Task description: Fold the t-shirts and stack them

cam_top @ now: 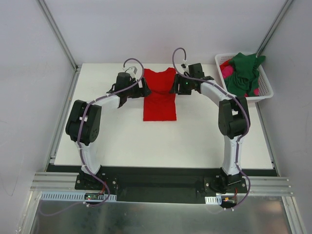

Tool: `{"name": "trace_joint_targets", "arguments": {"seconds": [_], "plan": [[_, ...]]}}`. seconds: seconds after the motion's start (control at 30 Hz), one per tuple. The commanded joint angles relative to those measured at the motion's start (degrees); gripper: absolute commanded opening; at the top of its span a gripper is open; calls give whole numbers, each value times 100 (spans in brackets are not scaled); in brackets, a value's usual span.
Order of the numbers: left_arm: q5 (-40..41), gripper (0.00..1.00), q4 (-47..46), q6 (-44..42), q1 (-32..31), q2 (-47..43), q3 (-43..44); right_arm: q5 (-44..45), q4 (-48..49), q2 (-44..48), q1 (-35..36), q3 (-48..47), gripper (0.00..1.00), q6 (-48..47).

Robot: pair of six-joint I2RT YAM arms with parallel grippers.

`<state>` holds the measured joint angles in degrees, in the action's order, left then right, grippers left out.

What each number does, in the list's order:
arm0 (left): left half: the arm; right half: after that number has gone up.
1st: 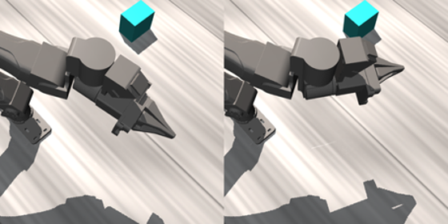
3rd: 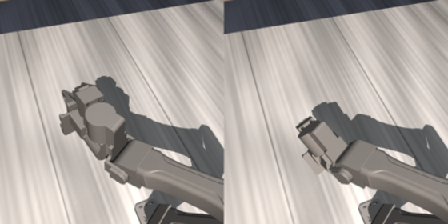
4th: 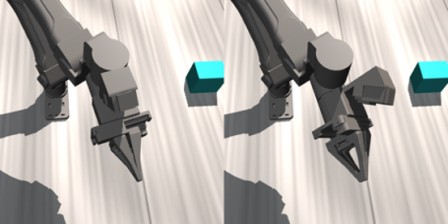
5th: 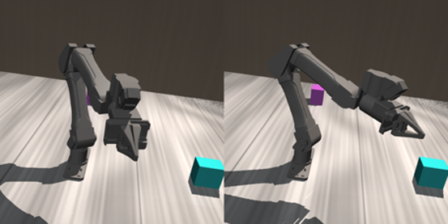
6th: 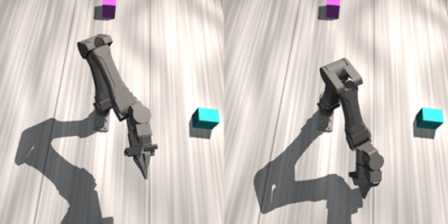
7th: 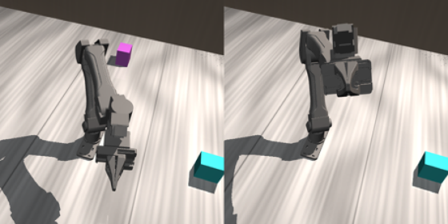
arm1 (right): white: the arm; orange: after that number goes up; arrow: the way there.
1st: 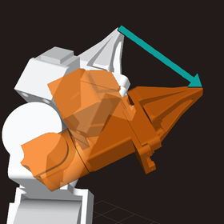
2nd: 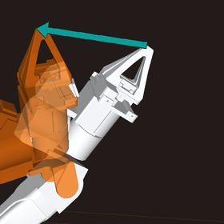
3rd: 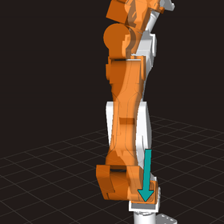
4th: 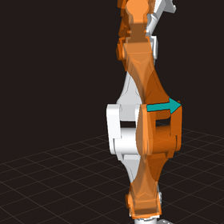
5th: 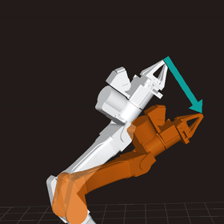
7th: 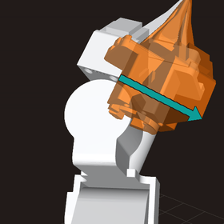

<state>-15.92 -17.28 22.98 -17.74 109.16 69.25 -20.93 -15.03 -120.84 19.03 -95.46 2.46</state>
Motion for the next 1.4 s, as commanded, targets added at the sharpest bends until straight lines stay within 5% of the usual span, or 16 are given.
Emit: {"name": "trace_joint_targets", "arguments": {"seconds": [0.0, 0.33, 0.73, 1.37], "plan": [[168, 93, -92, -180, 139, -430, 168, -17, 193, 481, -171, 97, 66, -175], [19, 90, -153, 136, 130, -1582, -1114, -192, 553, 1807, -207, 1907, 64, 131], [651, 89, -504, 435, -835, -2461, -3083, -34, 834, 2837, 505, 3761, 64, 413], [959, 90, -821, 303, -995, -2040, -2962, 194, 940, 2013, 550, 3262, 65, 264]]}}
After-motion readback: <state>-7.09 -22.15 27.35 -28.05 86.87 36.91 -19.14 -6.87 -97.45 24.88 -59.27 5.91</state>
